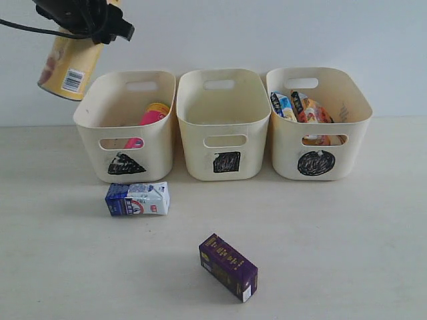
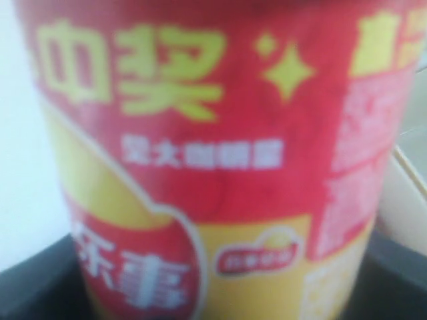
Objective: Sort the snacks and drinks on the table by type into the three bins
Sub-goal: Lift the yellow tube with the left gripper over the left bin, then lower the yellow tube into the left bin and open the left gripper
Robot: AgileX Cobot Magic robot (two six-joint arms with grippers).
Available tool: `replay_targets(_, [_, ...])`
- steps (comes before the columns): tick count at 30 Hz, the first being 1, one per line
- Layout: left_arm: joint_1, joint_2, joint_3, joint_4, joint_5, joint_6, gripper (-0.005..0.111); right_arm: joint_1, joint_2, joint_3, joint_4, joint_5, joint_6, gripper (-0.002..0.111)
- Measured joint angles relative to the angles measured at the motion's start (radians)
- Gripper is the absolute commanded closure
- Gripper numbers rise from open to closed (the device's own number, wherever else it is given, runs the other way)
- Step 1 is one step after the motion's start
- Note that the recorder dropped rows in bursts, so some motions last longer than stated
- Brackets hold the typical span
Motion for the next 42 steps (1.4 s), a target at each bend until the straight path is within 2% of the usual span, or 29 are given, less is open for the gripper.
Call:
replay_targets(5, [0.015, 0.043, -0.049, -0.144, 0.005, 0.042, 0.102, 0.000, 0.000, 0.000, 0.000, 0.000, 0.000, 0.108])
replay_targets(14, [0.040, 0.152, -0.162, -0.265, -0.040, 0.052, 0.102, 0.000, 0.000, 0.000, 0.000, 0.000, 0.000, 0.108])
replay_targets(27, [0.046, 0.289, -0.206, -0.289, -0.050, 0.054, 0.102, 0.000, 0.000, 0.000, 0.000, 0.000, 0.000, 0.108])
replay_targets(29, [0.046, 0.298, -0.208, -0.290, -0.050, 0.054, 0.094, 0.000, 0.000, 0.000, 0.000, 0.000, 0.000, 0.108])
replay_targets(31, [0.046, 0.304, -0.208, -0.291, -0.050, 0.054, 0.080, 0.000, 0.000, 0.000, 0.000, 0.000, 0.000, 0.108])
replay_targets(35, [0.046, 0.310, -0.208, -0.294, -0.039, 0.054, 0.036, 0.000, 0.000, 0.000, 0.000, 0.000, 0.000, 0.108])
replay_targets(37, [0.046, 0.310, -0.208, -0.298, -0.037, 0.054, 0.019, 0.000, 0.000, 0.000, 0.000, 0.000, 0.000, 0.108])
replay_targets(39, [0.046, 0.310, -0.208, -0.299, -0.037, 0.054, 0.011, 0.000, 0.000, 0.000, 0.000, 0.000, 0.000, 0.108])
replay_targets(42, [0.046, 0.310, -0.208, -0.299, -0.032, 0.054, 0.011, 0.000, 0.000, 0.000, 0.000, 0.000, 0.000, 0.108])
